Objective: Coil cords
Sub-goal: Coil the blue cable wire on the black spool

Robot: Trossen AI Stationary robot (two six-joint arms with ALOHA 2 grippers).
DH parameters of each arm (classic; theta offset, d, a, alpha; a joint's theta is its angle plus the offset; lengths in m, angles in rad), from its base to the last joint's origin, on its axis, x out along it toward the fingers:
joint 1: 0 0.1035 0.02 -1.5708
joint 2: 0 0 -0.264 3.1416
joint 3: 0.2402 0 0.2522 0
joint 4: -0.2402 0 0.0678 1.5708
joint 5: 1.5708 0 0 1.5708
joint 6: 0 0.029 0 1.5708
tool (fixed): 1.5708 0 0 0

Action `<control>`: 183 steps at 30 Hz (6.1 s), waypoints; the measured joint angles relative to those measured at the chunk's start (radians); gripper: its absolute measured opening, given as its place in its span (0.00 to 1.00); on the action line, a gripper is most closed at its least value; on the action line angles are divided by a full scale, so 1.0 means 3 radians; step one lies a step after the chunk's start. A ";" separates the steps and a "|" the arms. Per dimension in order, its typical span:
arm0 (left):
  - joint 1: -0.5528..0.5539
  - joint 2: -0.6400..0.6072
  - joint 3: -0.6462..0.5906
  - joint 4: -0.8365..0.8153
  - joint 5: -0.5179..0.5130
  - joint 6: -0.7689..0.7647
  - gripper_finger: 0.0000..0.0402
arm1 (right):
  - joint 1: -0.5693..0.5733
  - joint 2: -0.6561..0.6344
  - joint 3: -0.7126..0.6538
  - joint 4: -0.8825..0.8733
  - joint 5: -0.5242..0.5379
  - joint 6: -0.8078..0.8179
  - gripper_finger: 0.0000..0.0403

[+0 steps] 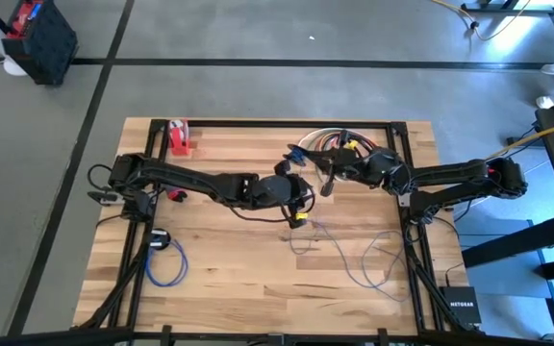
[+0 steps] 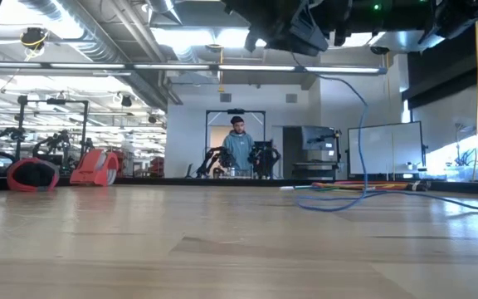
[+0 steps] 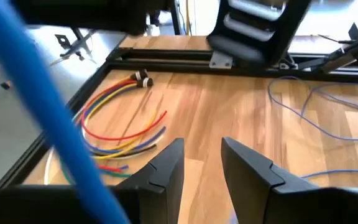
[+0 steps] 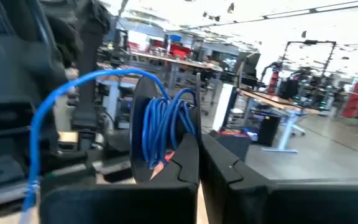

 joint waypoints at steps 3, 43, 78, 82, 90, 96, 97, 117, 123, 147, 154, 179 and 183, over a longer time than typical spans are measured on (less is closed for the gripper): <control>-0.0001 0.0000 0.0000 -0.0043 0.0000 -0.0012 0.25 | 0.0001 0.0000 -0.0001 0.0021 -0.0058 0.0063 0.01; -0.0329 -0.0511 -0.0059 -0.1100 -0.0217 -0.0031 0.25 | 0.0005 0.0004 -0.0006 -0.0225 0.0082 -0.0179 0.01; 0.0047 -0.0947 -0.1495 0.1220 0.0417 0.0078 0.25 | 0.0003 0.0004 -0.0006 -0.0240 0.0080 -0.0198 0.02; 0.0023 -0.0947 -0.1495 0.1221 0.0422 0.0083 0.25 | 0.0003 0.0004 -0.0006 -0.0240 0.0080 -0.0199 0.02; 0.0019 -0.0947 -0.1495 0.1221 0.0415 0.0081 0.25 | 0.0004 0.0004 -0.0006 -0.0240 0.0080 -0.0200 0.02; 0.0020 -0.0947 -0.1495 0.1215 0.0415 0.0083 0.15 | 0.0004 0.0004 -0.0006 -0.0240 0.0080 -0.0200 0.02; 0.0020 -0.0947 -0.1495 0.1215 0.0415 0.0094 0.11 | 0.0004 0.0004 -0.0006 -0.0240 0.0080 -0.0200 0.02; 0.0075 -0.0414 -0.0961 0.1452 0.0366 -0.0203 0.00 | 0.0004 0.0308 -0.0006 0.0127 -0.0210 -0.0021 0.01; 0.0103 -0.0377 -0.0914 0.1266 -0.0027 -0.0210 0.00 | 0.0004 0.0291 0.0037 0.0117 -0.0340 0.0081 0.01; 0.0111 -0.0381 -0.0912 0.0915 -0.0359 -0.0026 0.00 | 0.0114 -0.0161 0.0054 -0.0360 -0.0445 0.0248 0.01; 0.0114 -0.0388 -0.0911 0.0735 -0.0426 0.0156 0.00 | 0.0120 -0.0381 0.0053 -0.0555 -0.0505 0.0277 0.01; -0.0116 -0.0824 -0.0916 -0.0193 -0.0621 0.0051 0.00 | 0.0119 -0.0710 0.0058 -0.1249 -0.0552 -0.0077 0.01; -0.0085 -0.0824 -0.0909 -0.0321 -0.0638 -0.0066 0.00 | 0.0118 -0.0707 0.0057 -0.1298 -0.0532 -0.0113 0.01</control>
